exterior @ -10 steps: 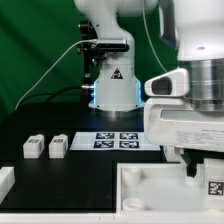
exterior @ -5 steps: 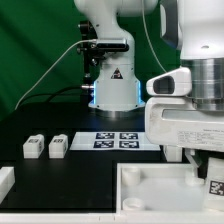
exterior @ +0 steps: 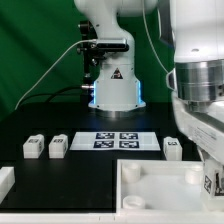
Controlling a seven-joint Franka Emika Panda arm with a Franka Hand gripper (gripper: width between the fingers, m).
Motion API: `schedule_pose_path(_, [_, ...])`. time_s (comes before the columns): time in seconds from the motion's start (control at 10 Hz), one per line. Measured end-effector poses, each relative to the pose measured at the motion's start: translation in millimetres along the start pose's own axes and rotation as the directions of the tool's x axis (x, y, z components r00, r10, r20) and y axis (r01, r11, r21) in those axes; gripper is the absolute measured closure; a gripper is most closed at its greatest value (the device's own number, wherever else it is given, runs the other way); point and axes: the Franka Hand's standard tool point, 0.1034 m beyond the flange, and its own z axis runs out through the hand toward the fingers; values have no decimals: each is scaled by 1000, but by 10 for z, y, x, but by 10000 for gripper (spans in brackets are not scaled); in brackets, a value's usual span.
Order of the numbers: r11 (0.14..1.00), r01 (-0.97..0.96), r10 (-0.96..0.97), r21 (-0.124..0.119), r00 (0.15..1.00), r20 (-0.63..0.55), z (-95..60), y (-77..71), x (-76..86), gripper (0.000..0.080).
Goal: Assemble one leg
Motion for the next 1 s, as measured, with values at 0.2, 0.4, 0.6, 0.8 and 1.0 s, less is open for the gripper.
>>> schedule_pose_path(0.2, [946, -323, 322, 15, 946, 33, -16, -38, -35, 504])
schedule_pose_path(0.4, [896, -443, 443, 17, 896, 23, -21, -34, 17, 498])
schedule_pose_path(0.6, [904, -427, 427, 20, 904, 7, -13, -3, 22, 498])
schedule_pose_path(0.8, [923, -386, 386, 13, 923, -10, -5, 27, 14, 410])
schedule_pose_path(1.0, [933, -361, 361, 13, 933, -11, 9, 50, 8, 187])
